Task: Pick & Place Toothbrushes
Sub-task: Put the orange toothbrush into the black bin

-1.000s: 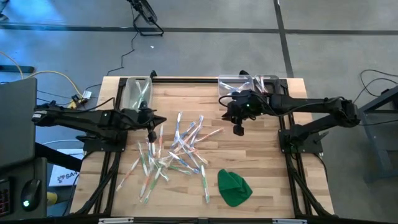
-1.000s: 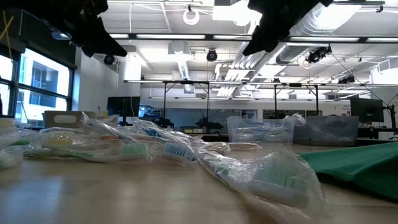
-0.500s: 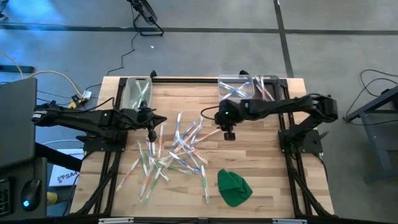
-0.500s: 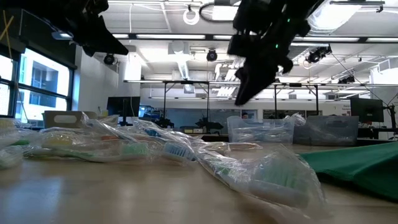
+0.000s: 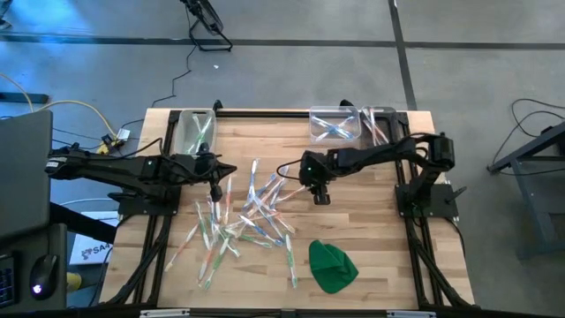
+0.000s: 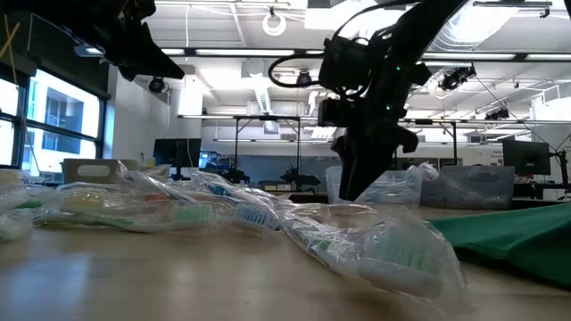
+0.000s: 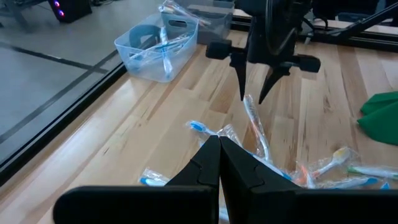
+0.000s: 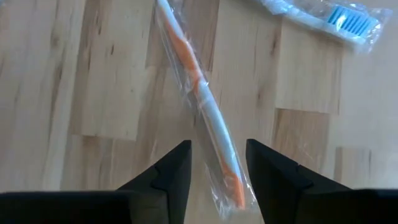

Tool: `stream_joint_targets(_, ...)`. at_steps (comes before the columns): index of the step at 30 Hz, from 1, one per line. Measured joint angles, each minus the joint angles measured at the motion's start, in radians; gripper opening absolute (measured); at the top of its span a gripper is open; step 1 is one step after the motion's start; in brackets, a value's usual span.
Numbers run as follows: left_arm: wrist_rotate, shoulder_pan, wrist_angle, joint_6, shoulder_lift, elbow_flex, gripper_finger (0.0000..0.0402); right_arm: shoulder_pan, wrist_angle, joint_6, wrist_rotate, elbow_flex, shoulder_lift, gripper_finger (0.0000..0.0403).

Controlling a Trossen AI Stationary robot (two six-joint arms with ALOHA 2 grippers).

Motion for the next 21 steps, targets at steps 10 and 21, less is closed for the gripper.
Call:
stream_joint_targets(10, 0.0, 0.0, -0.001, 0.0, 0.0, 0.0, 0.0, 0.0, 0.046, 0.0, -0.003, 0.0, 0.064, 0.0142)
stream_joint_targets(21, -0.001, 0.0, 0.0, 0.003, 0.0, 0.0, 0.0, 0.0, 0.036, -0.001, -0.006, 0.0, 0.065, 0.0066)
